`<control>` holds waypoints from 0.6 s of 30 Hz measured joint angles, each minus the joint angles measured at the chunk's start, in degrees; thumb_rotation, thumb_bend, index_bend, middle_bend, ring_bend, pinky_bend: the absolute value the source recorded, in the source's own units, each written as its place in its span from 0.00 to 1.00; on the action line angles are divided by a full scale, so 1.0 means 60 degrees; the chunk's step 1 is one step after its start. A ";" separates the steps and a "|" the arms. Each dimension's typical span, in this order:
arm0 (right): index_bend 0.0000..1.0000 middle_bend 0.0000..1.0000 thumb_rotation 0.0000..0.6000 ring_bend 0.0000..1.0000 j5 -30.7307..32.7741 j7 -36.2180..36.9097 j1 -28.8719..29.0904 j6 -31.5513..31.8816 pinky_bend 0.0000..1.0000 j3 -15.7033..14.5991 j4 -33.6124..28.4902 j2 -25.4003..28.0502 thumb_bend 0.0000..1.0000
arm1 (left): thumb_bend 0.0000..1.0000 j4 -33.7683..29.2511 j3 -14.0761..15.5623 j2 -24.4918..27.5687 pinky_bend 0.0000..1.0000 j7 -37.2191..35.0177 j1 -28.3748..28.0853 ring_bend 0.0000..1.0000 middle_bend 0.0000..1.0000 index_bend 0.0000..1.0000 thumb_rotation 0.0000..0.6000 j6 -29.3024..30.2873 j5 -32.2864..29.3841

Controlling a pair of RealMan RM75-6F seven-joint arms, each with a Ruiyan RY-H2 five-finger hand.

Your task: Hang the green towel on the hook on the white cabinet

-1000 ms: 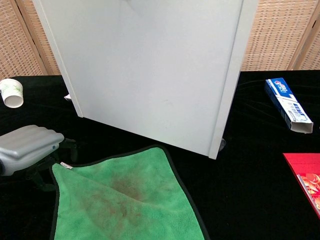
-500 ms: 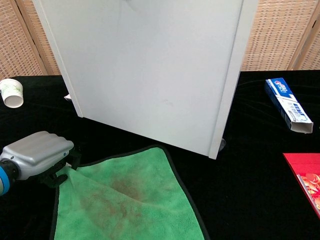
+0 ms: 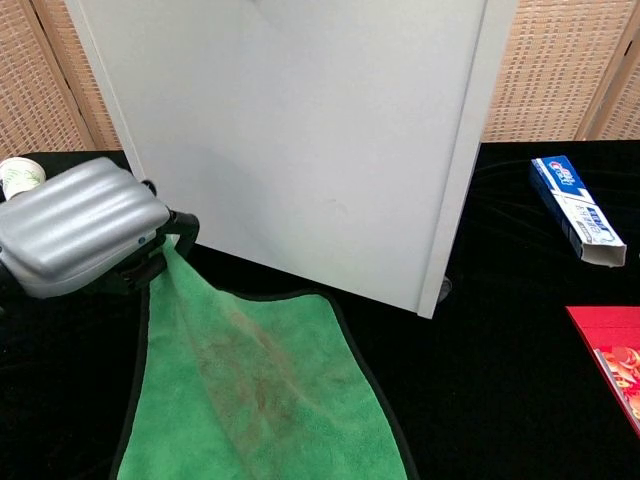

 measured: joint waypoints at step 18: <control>0.05 0.00 1.00 0.00 -0.0023 0.0021 -0.0006 0.0027 0.00 0.0009 0.0034 -0.0046 0.16 | 0.53 -0.2128 -0.0939 0.1249 0.70 0.1812 -0.0969 0.81 0.88 0.83 1.00 0.0200 0.1597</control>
